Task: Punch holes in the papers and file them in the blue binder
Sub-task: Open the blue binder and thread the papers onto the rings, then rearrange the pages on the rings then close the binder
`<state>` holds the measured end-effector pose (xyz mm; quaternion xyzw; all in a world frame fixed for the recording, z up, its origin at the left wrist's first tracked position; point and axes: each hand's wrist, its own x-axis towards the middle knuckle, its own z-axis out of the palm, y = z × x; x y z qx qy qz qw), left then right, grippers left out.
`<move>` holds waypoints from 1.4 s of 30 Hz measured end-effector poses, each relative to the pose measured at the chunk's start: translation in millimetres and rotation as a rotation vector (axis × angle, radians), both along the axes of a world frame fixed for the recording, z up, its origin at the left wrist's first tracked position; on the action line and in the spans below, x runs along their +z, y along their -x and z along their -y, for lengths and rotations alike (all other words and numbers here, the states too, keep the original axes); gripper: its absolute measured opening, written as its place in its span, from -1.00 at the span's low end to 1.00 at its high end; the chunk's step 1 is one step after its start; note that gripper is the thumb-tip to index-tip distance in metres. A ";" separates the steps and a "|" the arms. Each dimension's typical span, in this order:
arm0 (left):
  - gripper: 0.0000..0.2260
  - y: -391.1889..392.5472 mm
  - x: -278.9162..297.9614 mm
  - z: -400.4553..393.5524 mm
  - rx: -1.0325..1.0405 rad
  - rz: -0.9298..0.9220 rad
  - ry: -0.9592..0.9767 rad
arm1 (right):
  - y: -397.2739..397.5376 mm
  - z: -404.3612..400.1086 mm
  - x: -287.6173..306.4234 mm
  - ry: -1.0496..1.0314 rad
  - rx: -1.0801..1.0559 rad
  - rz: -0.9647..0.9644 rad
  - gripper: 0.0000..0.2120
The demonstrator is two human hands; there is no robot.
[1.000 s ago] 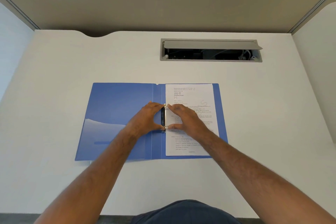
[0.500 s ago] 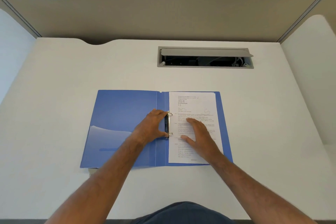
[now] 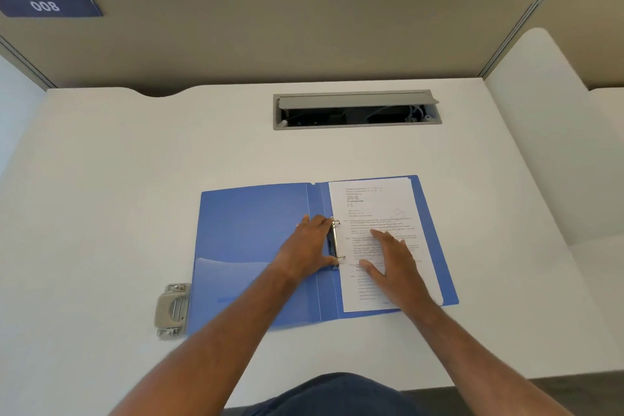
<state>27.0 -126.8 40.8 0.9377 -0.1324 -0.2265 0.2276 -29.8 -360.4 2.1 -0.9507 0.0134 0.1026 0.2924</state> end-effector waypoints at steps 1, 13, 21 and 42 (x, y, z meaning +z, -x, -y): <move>-0.16 0.2 -0.3 3.9 -0.001 0.000 0.005 | -0.4 1.5 0.2 0.011 -0.010 -0.001 -0.33; -0.13 -5.7 -11.1 31.0 0.001 0.007 0.010 | 44.4 38.4 -8.4 0.121 -0.298 0.028 -0.23; -0.13 -4.5 -15.6 28.3 -0.035 0.046 0.007 | 78.0 57.6 -13.1 0.137 -0.442 -0.006 -0.07; -0.03 17.4 -47.3 -90.2 0.030 0.266 -0.156 | 70.8 30.7 3.8 0.032 -0.364 -0.112 -0.21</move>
